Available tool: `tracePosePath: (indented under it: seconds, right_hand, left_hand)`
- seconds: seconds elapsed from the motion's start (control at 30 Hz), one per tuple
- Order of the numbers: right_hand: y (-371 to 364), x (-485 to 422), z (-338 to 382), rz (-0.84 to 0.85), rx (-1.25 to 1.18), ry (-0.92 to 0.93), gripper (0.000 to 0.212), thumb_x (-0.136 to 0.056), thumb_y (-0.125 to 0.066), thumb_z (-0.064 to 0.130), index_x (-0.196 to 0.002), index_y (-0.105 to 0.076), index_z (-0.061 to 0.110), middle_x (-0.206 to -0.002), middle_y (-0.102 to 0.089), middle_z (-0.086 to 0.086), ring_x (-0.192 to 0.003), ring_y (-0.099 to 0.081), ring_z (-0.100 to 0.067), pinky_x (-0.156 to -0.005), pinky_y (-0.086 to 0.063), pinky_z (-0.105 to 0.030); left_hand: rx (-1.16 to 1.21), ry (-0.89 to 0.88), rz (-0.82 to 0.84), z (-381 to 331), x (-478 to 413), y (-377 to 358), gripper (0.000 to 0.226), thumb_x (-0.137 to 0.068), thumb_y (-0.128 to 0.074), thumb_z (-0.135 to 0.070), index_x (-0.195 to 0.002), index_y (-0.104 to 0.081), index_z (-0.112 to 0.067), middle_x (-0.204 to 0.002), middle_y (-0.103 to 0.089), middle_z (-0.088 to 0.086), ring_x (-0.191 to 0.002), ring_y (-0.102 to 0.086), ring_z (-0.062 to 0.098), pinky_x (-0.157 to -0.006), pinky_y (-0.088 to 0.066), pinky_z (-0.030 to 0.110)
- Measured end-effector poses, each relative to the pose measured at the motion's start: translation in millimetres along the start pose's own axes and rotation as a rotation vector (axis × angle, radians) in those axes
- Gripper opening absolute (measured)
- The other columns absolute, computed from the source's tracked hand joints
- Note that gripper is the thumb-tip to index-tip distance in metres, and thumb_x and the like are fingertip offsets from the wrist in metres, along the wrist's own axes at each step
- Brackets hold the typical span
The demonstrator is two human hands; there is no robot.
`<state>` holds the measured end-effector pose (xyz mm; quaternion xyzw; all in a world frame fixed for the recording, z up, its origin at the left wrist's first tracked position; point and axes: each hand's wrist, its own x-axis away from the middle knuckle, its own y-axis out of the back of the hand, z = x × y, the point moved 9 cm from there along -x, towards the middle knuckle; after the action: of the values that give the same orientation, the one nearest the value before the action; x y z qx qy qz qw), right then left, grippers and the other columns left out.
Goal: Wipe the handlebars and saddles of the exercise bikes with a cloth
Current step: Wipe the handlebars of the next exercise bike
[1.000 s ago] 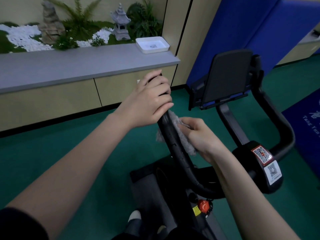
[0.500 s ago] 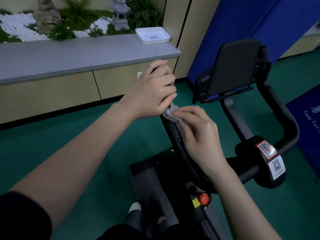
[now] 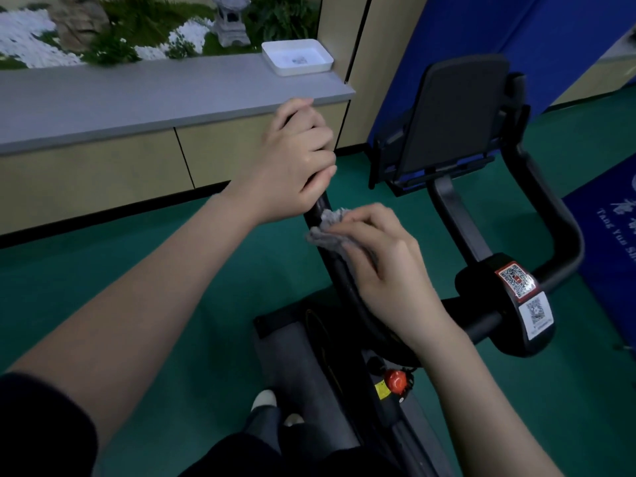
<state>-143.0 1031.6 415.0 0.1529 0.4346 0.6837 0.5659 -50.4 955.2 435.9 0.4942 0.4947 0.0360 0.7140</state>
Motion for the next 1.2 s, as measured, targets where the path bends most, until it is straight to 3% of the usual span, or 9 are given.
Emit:
tracePosePath:
  seconds: [0.2,0.43,0.53,0.63,0.73,0.87,1.0,1.1,1.2]
  right_hand:
    - [6,19,-8,0.084,-0.118,0.007,0.026,-0.088,-0.054,-0.008,-0.102,-0.07,0.007,-0.101,-0.056,0.002,-0.1,-0.053,-0.018,-0.087,-0.037,-0.01]
    - [12,44,-20,-0.042,-0.163,-0.121,0.025,-0.089,-0.055,-0.006,-0.102,-0.07,0.009,-0.1,-0.06,0.001,-0.1,-0.057,-0.013,-0.088,-0.043,-0.016]
    - [16,45,-32,-0.144,-0.197,-0.231,0.023,-0.09,-0.054,-0.002,-0.1,-0.07,0.012,-0.098,-0.065,0.006,-0.096,-0.059,0.001,-0.086,-0.041,-0.01]
    - [1,26,-55,-0.162,-0.323,-0.465,0.026,-0.091,-0.052,0.003,-0.096,-0.07,0.021,-0.09,-0.071,0.009,-0.09,-0.065,-0.005,-0.082,-0.049,-0.022]
    - [-19,-7,-71,-0.099,-0.45,-0.636,0.028,-0.092,-0.05,0.002,-0.09,-0.07,0.021,-0.085,-0.072,-0.001,-0.084,-0.068,-0.017,-0.079,-0.054,-0.034]
    - [-41,-34,-69,0.088,-0.66,-0.772,0.024,-0.094,-0.045,-0.003,-0.085,-0.066,0.006,-0.074,-0.067,-0.011,-0.067,-0.065,-0.02,-0.066,-0.053,-0.029]
    - [-34,-14,-67,0.206,-0.49,-0.825,0.02,-0.097,-0.05,0.012,-0.088,-0.065,0.002,-0.081,-0.064,-0.01,-0.074,-0.058,-0.017,-0.07,-0.047,-0.031]
    - [-10,12,-56,0.053,-0.229,-0.851,0.019,-0.096,-0.054,0.021,-0.083,-0.066,0.014,-0.068,-0.063,0.005,-0.063,-0.056,-0.006,-0.063,-0.045,-0.025]
    - [6,27,-26,-0.357,-0.023,-0.818,0.015,-0.091,-0.058,0.017,-0.082,-0.065,0.026,-0.063,-0.063,0.02,-0.063,-0.058,0.008,-0.058,-0.041,-0.006]
  left_hand:
    - [-0.038,0.045,0.065,-1,0,-1,0.03,-0.091,-0.048,-0.015,-0.067,-0.063,-0.004,-0.073,-0.055,0.005,-0.09,-0.054,0.031,-0.111,-0.015,0.036]
    - [-0.065,0.02,0.098,-3,3,-2,0.032,-0.094,-0.044,-0.017,-0.073,-0.064,-0.003,-0.078,-0.056,0.006,-0.096,-0.054,0.031,-0.113,-0.011,0.035]
    - [-0.074,-0.01,0.079,-2,4,0,0.032,-0.095,-0.043,-0.016,-0.073,-0.063,-0.004,-0.078,-0.056,0.005,-0.096,-0.054,0.03,-0.113,-0.013,0.036]
    - [-0.055,-0.043,0.021,-3,5,2,0.03,-0.095,-0.045,-0.014,-0.074,-0.064,-0.004,-0.078,-0.058,0.005,-0.093,-0.054,0.029,-0.112,-0.018,0.038]
    - [-0.035,-0.078,-0.03,0,6,1,0.029,-0.095,-0.046,-0.015,-0.074,-0.064,-0.005,-0.079,-0.06,0.005,-0.092,-0.054,0.028,-0.111,-0.022,0.04]
    - [0.029,-0.116,-0.111,3,5,1,0.031,-0.094,-0.046,-0.014,-0.07,-0.064,-0.006,-0.075,-0.061,0.005,-0.088,-0.058,0.028,-0.11,-0.026,0.04]
    - [0.095,-0.134,-0.161,5,5,0,0.028,-0.091,-0.049,-0.013,-0.067,-0.063,-0.007,-0.073,-0.06,0.005,-0.086,-0.058,0.028,-0.109,-0.026,0.038]
    - [0.115,-0.144,-0.176,6,5,-1,0.026,-0.09,-0.05,-0.012,-0.067,-0.062,-0.007,-0.071,-0.059,0.004,-0.086,-0.056,0.026,-0.108,-0.025,0.036]
    - [0.127,-0.162,-0.187,5,4,0,0.027,-0.09,-0.05,-0.012,-0.067,-0.062,-0.008,-0.07,-0.059,0.004,-0.084,-0.058,0.027,-0.107,-0.026,0.036]
